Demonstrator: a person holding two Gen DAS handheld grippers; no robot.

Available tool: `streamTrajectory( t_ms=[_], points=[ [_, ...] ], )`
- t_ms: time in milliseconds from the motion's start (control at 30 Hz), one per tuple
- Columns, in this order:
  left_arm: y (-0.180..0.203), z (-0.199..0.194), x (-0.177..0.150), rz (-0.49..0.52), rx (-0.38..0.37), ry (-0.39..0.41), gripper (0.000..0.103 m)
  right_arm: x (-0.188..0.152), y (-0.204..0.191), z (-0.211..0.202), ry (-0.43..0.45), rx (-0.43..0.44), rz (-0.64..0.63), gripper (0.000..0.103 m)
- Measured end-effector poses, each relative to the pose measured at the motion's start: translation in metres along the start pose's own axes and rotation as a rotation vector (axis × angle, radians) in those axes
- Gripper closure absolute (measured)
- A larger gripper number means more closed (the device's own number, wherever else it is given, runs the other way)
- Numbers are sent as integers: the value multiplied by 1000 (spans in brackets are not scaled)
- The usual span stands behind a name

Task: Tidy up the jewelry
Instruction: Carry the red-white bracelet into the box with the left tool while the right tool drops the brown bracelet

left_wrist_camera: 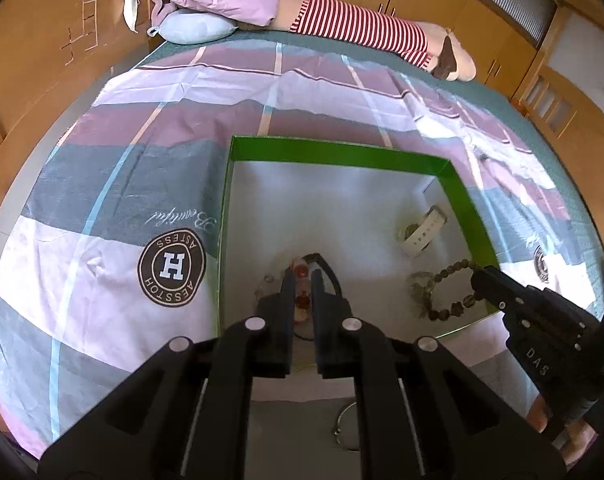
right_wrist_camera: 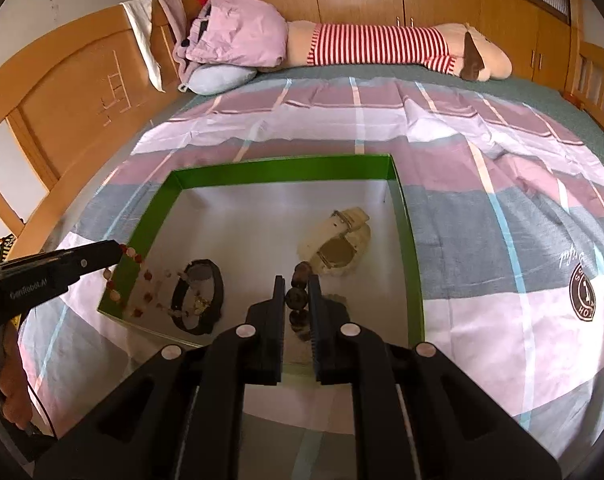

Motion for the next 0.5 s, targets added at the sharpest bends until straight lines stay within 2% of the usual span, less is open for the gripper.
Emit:
streamTrajectory(
  t_ms=[433,467,500],
  points=[
    [10,6,-11,60,29,-7,95,-10,4,13,-55,-11,5,92],
    [11,5,-11,63,31,-6,95,-11,3,14,-61,-7,3,91],
    [11,5,-11,65,33,-3,95,-11,3,14,-65,-5,2,84]
  ],
)
Point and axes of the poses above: each gripper's, at about its wrist camera, not at the fingertips, and z roughly the way its jaws point, y to its right, x to its top, the point moved 5 cm from there along z, roughly the way its jaws point, and after that the axes turned 12 degrees about -z, right-handed, at the moved point
